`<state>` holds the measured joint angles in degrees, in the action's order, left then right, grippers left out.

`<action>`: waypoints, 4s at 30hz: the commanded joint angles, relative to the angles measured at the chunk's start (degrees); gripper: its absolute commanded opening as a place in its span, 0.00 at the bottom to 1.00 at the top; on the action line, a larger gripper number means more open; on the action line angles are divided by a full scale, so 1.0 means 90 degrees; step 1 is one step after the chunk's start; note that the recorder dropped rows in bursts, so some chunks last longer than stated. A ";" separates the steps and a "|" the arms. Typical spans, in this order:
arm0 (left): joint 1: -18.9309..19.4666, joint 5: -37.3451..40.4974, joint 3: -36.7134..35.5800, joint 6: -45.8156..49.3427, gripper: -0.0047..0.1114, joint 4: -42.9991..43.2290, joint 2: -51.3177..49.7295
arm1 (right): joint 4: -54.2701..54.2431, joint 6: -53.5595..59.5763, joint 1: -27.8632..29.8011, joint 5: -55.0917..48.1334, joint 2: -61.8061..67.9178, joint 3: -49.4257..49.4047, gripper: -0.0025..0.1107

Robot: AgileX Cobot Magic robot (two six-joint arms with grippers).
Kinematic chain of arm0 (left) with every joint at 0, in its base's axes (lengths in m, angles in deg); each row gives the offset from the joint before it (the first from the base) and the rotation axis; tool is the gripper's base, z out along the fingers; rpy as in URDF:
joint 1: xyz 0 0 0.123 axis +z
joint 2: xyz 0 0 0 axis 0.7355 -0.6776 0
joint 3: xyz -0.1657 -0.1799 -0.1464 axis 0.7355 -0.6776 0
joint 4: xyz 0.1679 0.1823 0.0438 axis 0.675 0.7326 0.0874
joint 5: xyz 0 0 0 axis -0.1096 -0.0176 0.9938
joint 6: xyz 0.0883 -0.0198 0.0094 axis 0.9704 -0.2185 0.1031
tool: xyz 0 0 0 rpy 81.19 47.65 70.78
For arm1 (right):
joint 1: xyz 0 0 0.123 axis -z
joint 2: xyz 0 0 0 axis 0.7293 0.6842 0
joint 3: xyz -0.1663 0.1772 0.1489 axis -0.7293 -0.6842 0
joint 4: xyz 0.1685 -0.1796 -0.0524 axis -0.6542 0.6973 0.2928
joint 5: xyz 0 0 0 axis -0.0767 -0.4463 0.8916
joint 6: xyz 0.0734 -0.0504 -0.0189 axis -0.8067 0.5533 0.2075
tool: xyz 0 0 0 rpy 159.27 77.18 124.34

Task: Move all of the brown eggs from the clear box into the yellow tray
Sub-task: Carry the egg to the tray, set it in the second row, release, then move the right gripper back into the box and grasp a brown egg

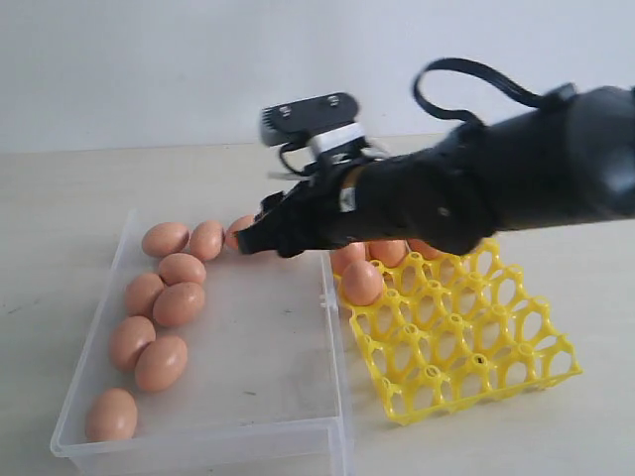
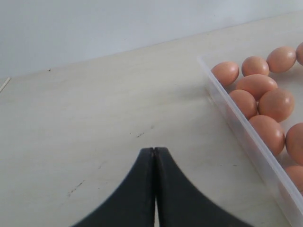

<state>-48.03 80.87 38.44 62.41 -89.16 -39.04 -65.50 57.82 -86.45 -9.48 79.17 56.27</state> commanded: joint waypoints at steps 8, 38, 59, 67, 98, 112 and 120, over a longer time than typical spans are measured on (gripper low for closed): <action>0.0011 -0.0054 0.0026 -0.0032 0.04 -0.0049 0.0039 | 0.0453 -0.0607 0.1667 0.2582 0.0006 -0.1834 0.02; 0.0011 -0.0054 0.0026 -0.0032 0.04 -0.0049 0.0039 | 0.0976 -0.1198 0.1823 0.3805 0.0331 -0.2411 0.02; 0.0011 -0.0054 0.0026 -0.0032 0.04 -0.0049 0.0039 | 0.1199 -0.1135 0.1937 0.3825 0.0344 -0.2411 0.55; 0.0011 -0.0054 0.0026 -0.0032 0.04 -0.0049 0.0039 | 0.1180 -0.1135 0.1937 0.3578 0.0118 -0.2411 0.55; 0.0011 -0.0054 0.0026 -0.0032 0.04 -0.0049 0.0039 | -0.2181 -0.3652 -0.0845 -0.4469 0.2734 0.4541 0.48; 0.0011 -0.0054 0.0026 -0.0032 0.04 -0.0049 0.0039 | -0.1360 -0.5400 -0.0845 -0.3732 0.3086 0.4541 0.48; 0.0011 -0.0054 0.0026 -0.0032 0.04 -0.0049 0.0039 | -0.1401 -0.5400 -0.0845 -0.3749 0.3242 0.4541 0.48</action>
<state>-48.03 80.87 38.44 62.41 -89.16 -39.04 -78.09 9.31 -94.21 -43.84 107.72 96.75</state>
